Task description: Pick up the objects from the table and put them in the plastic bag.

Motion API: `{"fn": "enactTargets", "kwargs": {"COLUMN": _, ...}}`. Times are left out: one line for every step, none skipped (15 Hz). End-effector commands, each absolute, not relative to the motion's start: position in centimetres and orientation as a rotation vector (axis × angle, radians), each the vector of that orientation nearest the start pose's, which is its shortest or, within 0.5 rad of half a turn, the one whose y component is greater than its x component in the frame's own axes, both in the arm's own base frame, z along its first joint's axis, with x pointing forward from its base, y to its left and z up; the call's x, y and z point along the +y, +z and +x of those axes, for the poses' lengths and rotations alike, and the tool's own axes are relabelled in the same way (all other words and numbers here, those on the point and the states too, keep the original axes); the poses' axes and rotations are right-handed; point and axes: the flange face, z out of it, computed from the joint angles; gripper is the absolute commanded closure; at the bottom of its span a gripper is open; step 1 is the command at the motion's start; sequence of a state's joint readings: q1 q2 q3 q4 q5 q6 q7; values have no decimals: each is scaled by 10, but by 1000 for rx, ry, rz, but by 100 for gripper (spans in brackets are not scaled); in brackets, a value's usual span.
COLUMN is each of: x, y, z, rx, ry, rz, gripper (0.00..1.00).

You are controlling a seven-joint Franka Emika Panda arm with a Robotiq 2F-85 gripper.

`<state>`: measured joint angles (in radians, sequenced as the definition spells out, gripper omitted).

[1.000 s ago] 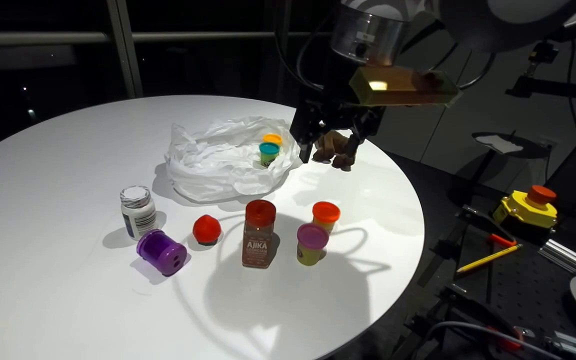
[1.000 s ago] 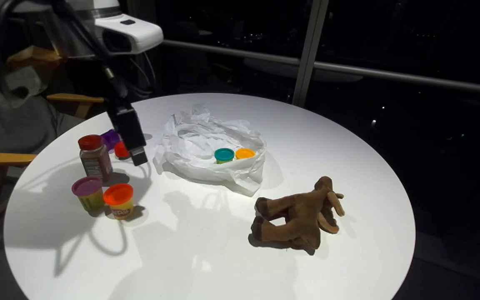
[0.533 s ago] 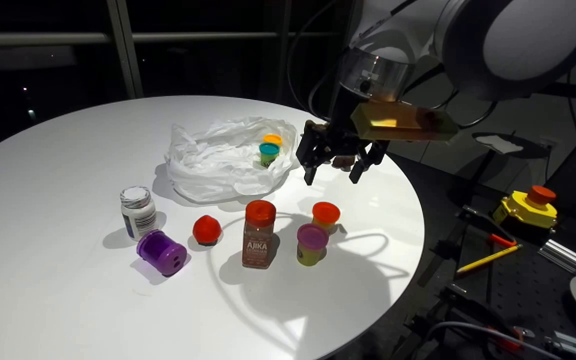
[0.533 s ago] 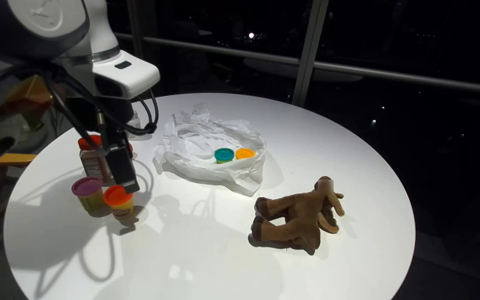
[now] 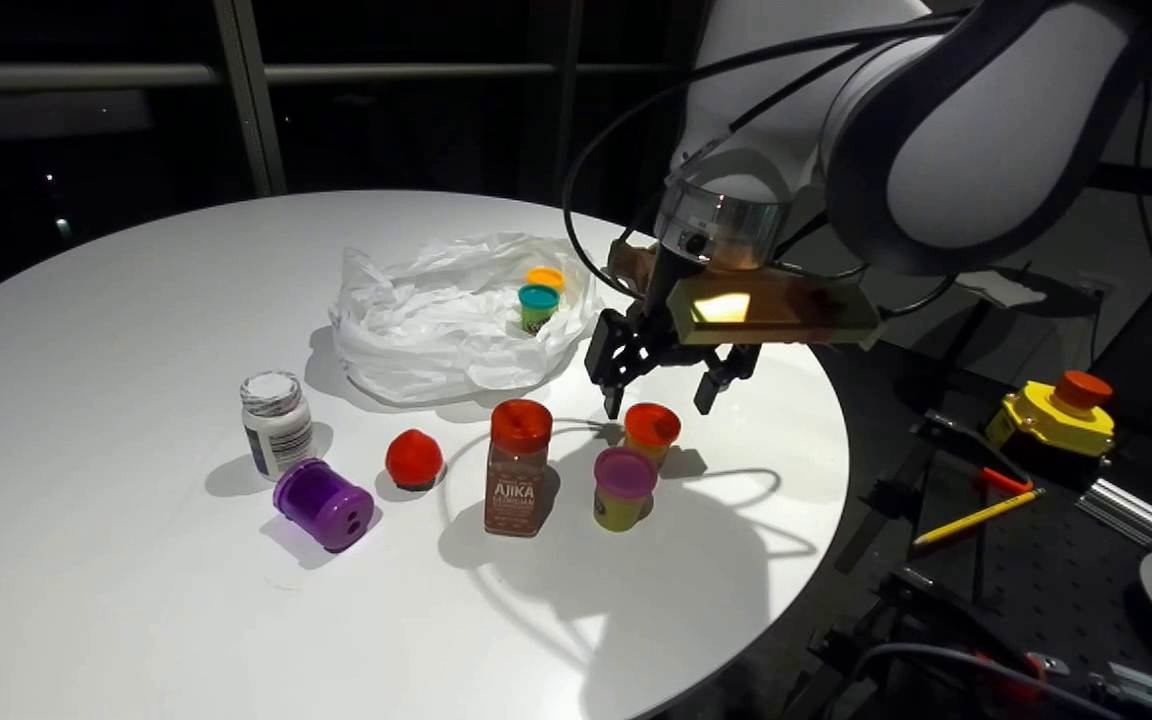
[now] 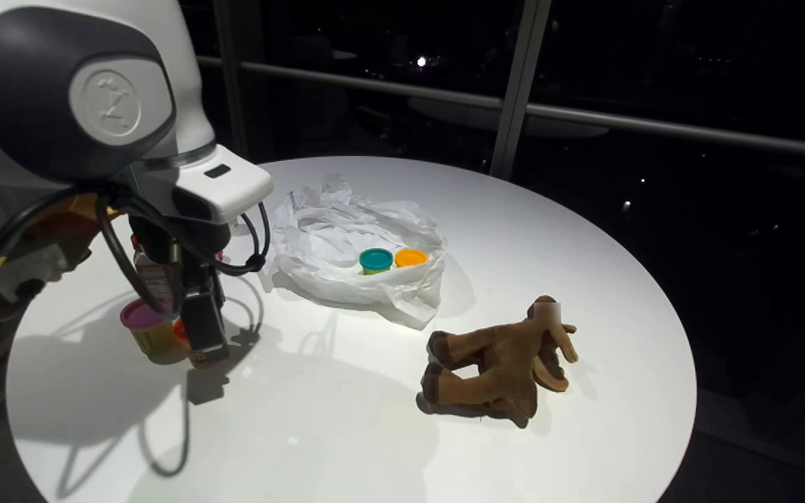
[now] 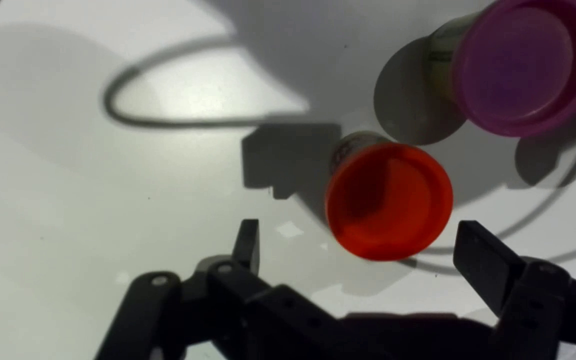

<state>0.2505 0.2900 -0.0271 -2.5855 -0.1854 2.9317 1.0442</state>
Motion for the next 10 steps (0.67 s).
{"fn": "enactTargets", "kwargs": {"x": 122, "y": 154, "z": 432, "rx": 1001, "ry": -102, "rz": -2968, "gripper": 0}}
{"fn": "enactTargets", "kwargs": {"x": 125, "y": 154, "z": 430, "rx": 1002, "ry": -90, "rz": -2965, "gripper": 0}}
{"fn": "enactTargets", "kwargs": {"x": 127, "y": 152, "z": 429, "rx": 1005, "ry": -83, "rz": -2961, "gripper": 0}}
{"fn": "enactTargets", "kwargs": {"x": 128, "y": 151, "z": 430, "rx": 1013, "ry": -88, "rz": -2957, "gripper": 0}}
{"fn": "enactTargets", "kwargs": {"x": 130, "y": 152, "z": 429, "rx": 1018, "ry": -84, "rz": -2952, "gripper": 0}}
{"fn": "enactTargets", "kwargs": {"x": 130, "y": 153, "z": 428, "rx": 1028, "ry": -82, "rz": -2946, "gripper": 2}}
{"fn": "enactTargets", "kwargs": {"x": 130, "y": 152, "z": 429, "rx": 1038, "ry": -79, "rz": -2941, "gripper": 26}}
{"fn": "enactTargets", "kwargs": {"x": 131, "y": 152, "z": 428, "rx": 1043, "ry": -68, "rz": -2936, "gripper": 27}}
{"fn": "enactTargets", "kwargs": {"x": 131, "y": 154, "z": 428, "rx": 1055, "ry": -80, "rz": -2932, "gripper": 30}}
{"fn": "enactTargets", "kwargs": {"x": 130, "y": 155, "z": 428, "rx": 1064, "ry": -80, "rz": -2925, "gripper": 37}}
